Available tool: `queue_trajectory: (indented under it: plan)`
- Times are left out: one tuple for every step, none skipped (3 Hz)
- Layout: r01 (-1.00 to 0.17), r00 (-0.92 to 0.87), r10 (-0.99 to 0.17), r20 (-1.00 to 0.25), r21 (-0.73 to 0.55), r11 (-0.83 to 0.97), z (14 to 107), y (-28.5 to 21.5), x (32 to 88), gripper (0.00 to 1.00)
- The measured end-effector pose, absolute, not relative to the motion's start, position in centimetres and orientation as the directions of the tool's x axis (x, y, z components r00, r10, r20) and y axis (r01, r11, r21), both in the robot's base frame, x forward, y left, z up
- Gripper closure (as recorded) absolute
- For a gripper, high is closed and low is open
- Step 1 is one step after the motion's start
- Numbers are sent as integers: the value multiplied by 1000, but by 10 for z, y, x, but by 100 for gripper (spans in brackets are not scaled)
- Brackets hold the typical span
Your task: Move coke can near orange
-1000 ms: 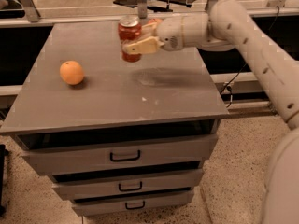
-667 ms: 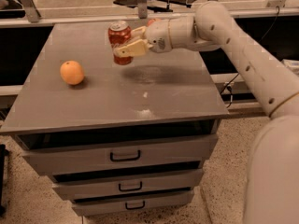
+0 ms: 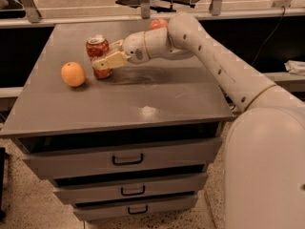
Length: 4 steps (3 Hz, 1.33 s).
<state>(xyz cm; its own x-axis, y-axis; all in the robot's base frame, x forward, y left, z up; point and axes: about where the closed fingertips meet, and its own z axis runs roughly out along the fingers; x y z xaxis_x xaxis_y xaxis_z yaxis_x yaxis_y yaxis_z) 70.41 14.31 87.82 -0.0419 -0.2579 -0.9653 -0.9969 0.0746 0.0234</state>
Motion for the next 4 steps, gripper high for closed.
queue_trajectory:
  plan:
    - [-998,-54,-253,-966,42,51,873,159,699,100]
    - [-998,-49,-254,-966,40,41,874,167,697,84]
    - [-998,-46,-253,-966,35,47,875,167,695,59]
    - [-998,-46,-252,-967,33,54,875,166,694,37]
